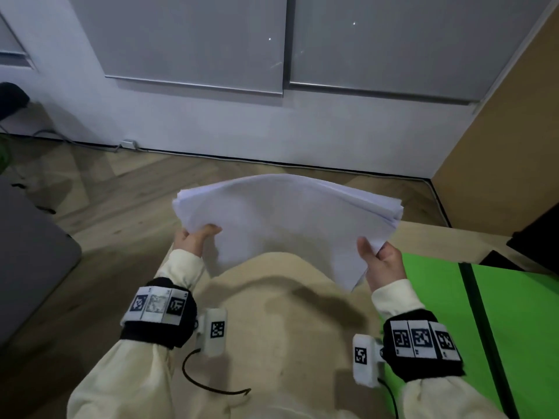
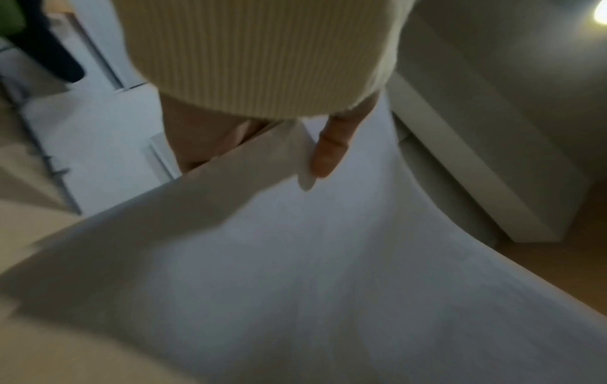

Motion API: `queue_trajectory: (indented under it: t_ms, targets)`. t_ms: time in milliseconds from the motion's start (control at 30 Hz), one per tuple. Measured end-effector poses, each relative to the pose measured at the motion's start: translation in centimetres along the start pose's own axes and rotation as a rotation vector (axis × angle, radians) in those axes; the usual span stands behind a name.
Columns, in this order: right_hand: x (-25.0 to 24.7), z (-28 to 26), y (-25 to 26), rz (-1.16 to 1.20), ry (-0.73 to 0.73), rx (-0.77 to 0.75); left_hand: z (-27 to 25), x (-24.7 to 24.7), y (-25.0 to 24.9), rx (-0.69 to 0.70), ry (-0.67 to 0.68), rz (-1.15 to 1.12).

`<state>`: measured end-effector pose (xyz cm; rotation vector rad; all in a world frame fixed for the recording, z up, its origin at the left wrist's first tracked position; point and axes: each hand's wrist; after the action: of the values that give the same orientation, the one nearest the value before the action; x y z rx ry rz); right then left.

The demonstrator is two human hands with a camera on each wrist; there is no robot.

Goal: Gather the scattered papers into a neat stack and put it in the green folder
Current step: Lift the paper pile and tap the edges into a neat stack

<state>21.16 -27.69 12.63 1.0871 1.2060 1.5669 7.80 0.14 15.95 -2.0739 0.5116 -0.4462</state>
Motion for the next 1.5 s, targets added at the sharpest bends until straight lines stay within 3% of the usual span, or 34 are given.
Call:
queue_trajectory:
  t_ms: [133, 300, 533, 733, 967, 1133, 1267, 1500]
  targets:
    - [-0.1, -1.2, -2.1, -0.105, -0.006, 0.045, -0.1, -0.2, 2.7, -0.045, -0.076, 0.081]
    - [0.7, -2.3, -3.9, -0.137, -0.15, 0.135, 0.4, -0.3, 4.9, -0.211, -0.193, 0.166]
    - [2.0, -1.4, -2.7, -0.129, -0.259, -0.024, -0.2, -0.1, 4.2, -0.154, -0.152, 0.14]
    - [1.9, -1.3, -3.5, -0.14, -0.421, -0.049, 0.6, -0.5, 4.4, -0.146, -0.131, 0.174]
    - [2.7, -1.1, -2.5, -0.081, -0.368, -0.096, 1.5, -0.9, 4.8, -0.119, -0.134, 0.186]
    - [3.1, -1.5, -2.1, -0.198, -0.201, -0.168, 1.4, -0.8, 4.7, -0.099, -0.136, 0.208]
    - [2.4, -1.1, -2.2, -0.155, -0.272, -0.105, 1.6, -0.8, 4.8, -0.08, -0.133, 0.209]
    - [2.5, -1.0, -2.0, -0.101, -0.224, -0.08, 2.1, -0.9, 4.9, -0.078, -0.124, 0.197]
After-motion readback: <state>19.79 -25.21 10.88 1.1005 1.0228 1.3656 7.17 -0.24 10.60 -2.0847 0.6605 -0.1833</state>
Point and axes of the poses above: each hand's wrist, its own z-axis towards the middle knuckle, its own x-axis out of the palm, y = z × x, and after that the axes turned 12 degrees about -x, right-handed
